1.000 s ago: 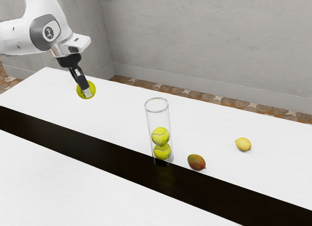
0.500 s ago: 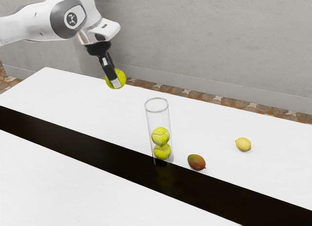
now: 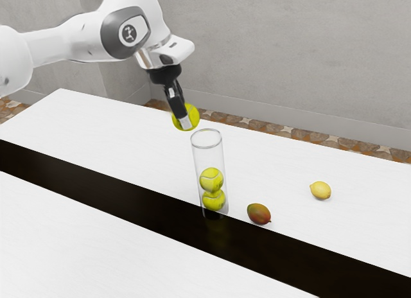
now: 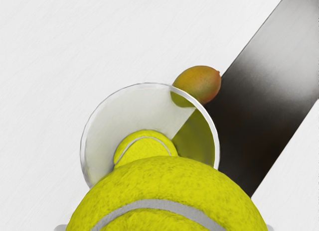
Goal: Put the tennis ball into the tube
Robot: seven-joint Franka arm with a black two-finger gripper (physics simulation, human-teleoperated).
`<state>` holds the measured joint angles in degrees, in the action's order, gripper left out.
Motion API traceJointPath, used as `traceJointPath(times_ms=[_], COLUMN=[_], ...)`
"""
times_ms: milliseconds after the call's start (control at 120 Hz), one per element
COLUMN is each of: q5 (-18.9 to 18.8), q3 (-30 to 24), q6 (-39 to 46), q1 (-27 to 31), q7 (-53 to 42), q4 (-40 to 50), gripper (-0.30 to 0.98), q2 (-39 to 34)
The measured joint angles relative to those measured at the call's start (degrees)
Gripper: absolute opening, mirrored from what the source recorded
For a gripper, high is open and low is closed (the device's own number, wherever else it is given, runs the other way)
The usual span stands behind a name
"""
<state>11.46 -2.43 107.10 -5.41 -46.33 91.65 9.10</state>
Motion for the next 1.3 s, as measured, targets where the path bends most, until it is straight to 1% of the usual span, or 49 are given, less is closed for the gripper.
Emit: traceJointPath(times_ms=[250,592,758,942,992,1133,1208,1300], q5=[0.46,0.11,0.18,-0.08,-0.91,-5.81,-7.74,-8.95], q3=[-0.02,0.07,0.06,0.17,0.33,0.71,1.77,2.49], q6=[0.36,1.33,1.42,1.31,0.72,-5.78,-8.86,-11.37], q1=[-2.3,-2.58,-2.78,-2.86,-2.84,-2.35,-2.47,-1.86], q7=[0.6,1.56,1.82,2.34,2.96,7.64,10.46,13.51], q4=[-2.02,-3.74,-3.82,-3.72,-3.36,-2.94,-2.95,-2.96], gripper=[0.39,0.39,0.54,0.62,0.64,0.66,0.67,0.67], q2=[3.48,5.85,6.28,5.63,3.7,-2.39,-4.04,-4.51])
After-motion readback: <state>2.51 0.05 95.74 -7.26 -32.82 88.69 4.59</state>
